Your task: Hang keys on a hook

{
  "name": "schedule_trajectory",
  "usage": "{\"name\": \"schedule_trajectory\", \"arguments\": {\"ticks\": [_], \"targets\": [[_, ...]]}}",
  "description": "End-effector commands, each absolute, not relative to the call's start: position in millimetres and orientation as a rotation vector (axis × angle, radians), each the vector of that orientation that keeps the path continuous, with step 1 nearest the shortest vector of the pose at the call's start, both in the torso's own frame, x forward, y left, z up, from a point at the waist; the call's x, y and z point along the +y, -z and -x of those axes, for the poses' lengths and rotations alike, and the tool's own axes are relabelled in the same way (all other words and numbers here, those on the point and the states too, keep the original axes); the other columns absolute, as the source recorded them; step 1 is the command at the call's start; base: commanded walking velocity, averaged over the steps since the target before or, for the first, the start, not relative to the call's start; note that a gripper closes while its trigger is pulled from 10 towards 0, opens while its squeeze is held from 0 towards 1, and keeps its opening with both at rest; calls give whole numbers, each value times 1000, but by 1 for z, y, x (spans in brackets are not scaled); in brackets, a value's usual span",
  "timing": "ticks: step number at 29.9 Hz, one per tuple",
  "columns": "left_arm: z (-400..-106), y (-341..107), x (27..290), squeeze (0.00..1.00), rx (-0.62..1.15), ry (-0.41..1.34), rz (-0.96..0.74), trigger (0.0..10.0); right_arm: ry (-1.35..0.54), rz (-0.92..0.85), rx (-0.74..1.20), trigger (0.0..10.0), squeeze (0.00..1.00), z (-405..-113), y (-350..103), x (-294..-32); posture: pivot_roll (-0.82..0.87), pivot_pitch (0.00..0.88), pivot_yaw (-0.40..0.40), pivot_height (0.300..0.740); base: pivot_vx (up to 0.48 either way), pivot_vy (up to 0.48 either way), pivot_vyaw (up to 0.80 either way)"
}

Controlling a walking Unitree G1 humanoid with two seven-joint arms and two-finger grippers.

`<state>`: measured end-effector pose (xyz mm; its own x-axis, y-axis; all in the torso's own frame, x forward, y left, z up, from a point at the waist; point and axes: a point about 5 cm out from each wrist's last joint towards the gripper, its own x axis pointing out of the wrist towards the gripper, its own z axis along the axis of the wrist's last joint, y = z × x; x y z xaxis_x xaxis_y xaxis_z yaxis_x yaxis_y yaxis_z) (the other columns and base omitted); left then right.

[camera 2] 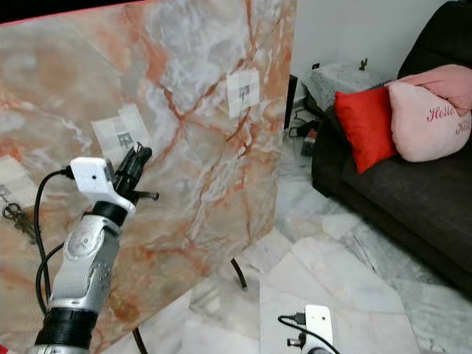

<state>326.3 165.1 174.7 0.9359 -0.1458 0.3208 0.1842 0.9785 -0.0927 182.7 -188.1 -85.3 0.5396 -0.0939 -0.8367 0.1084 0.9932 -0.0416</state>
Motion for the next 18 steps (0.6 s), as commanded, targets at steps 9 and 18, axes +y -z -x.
{"name": "schedule_trajectory", "arguments": {"ticks": [9, 18], "targets": [[-336, -177, 171, 0, -331, 138, 159, 10000, 139, -30, 980, 10000, 0, -185, 84, -189, -48, 0, -29, 740, 0, 0, 0], [-337, -176, 192, 0, -338, 45, 250, 10000, 139, -29, 981, 10000, 0, -185, 84, -189, -49, 0, -30, 740, 0, 0, 0]]}}
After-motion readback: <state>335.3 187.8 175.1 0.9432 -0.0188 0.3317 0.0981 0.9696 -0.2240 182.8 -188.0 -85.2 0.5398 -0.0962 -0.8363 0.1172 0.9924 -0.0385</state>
